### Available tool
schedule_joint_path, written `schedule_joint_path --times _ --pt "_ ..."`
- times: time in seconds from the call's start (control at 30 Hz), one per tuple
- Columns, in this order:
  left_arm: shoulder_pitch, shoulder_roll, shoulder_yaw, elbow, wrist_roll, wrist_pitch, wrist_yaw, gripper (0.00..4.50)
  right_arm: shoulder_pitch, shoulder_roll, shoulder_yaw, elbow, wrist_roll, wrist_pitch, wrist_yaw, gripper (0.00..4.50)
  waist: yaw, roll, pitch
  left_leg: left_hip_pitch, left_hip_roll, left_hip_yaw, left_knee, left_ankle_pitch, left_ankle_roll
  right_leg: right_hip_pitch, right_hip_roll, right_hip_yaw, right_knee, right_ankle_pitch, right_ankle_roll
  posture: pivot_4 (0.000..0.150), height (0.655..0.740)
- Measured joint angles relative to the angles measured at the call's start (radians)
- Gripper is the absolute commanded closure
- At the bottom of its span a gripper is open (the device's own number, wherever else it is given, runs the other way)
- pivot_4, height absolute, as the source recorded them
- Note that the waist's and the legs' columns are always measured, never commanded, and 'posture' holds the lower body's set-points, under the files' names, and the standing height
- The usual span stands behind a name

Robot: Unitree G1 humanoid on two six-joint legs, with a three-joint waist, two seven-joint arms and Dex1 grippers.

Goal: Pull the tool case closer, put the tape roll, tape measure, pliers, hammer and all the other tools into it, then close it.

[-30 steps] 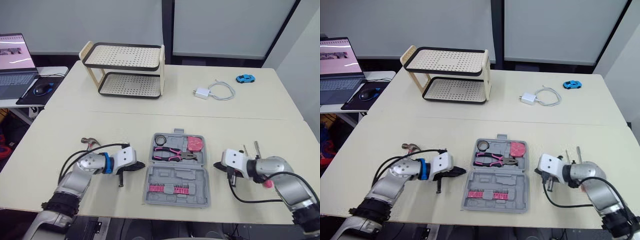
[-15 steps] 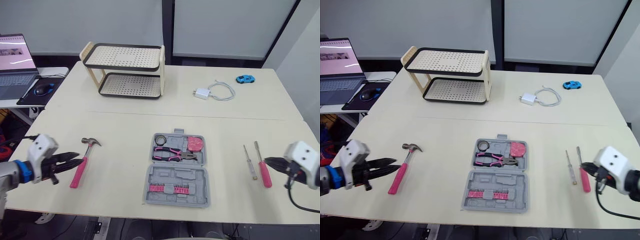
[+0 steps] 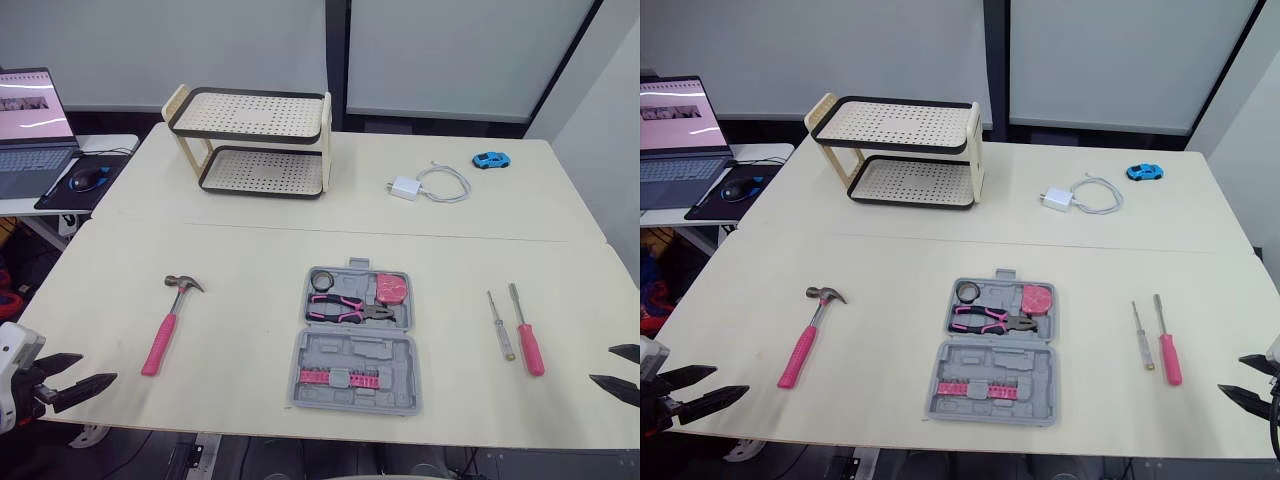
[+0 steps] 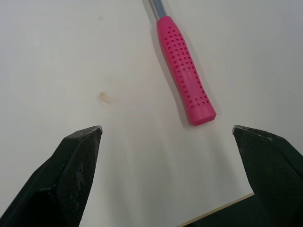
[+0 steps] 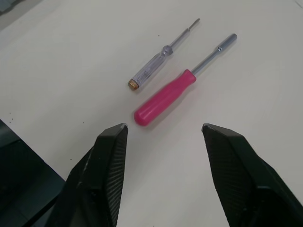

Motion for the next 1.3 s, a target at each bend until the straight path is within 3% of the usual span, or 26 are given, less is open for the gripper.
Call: schedule_joint_path --times 0.13,0.6,0.83,1.07,1.3 --pt "0.003 -0.02 0.0 -0.011 -0.007 0.022 0.012 0.0 0.004 0.0 0.0 0.018 0.001 -0.008 -0.001 0.02 0.0 0.0 0.0 0.0 0.0 0.001 0.0 0.0 0.0 0.0 0.0 0.0 0.0 0.0 0.0 0.15 0.735" --pt "0.06 -0.034 0.022 -0.071 -0.008 0.031 0.031 0.0 -0.002 -0.001 0.006 0.063 -0.005 -0.053 -0.004 0.02 0.0 0.0 0.0 0.001 0.0 0.002 -0.001 0.0 0.0 0.0 -0.001 0.001 -0.001 0.0 0.001 0.15 0.735" --pt "0.097 -0.045 0.031 -0.192 -0.009 -0.012 -0.006 0.0 0.01 -0.008 0.031 0.107 -0.038 -0.133 0.017 0.02 0.001 -0.001 0.0 0.001 0.0 0.002 -0.001 0.0 0.0 0.0 -0.001 0.001 -0.001 0.0 0.001 0.15 0.735" --pt "0.014 -0.046 -0.029 -0.355 -0.031 -0.033 -0.046 0.0 -0.024 -0.024 0.042 0.093 -0.028 -0.128 0.018 0.02 0.002 0.0 0.0 0.001 0.0 0.003 -0.001 0.0 0.0 0.001 -0.001 0.002 -0.001 0.0 0.001 0.15 0.735" --pt "-0.114 -0.068 -0.178 -0.562 -0.092 -0.025 -0.072 0.0 -0.101 -0.005 0.118 -0.104 0.04 0.027 -0.07 0.02 0.001 0.0 0.0 0.001 0.0 0.002 -0.001 0.0 0.0 0.001 -0.001 0.002 -0.001 0.0 0.001 0.15 0.735"
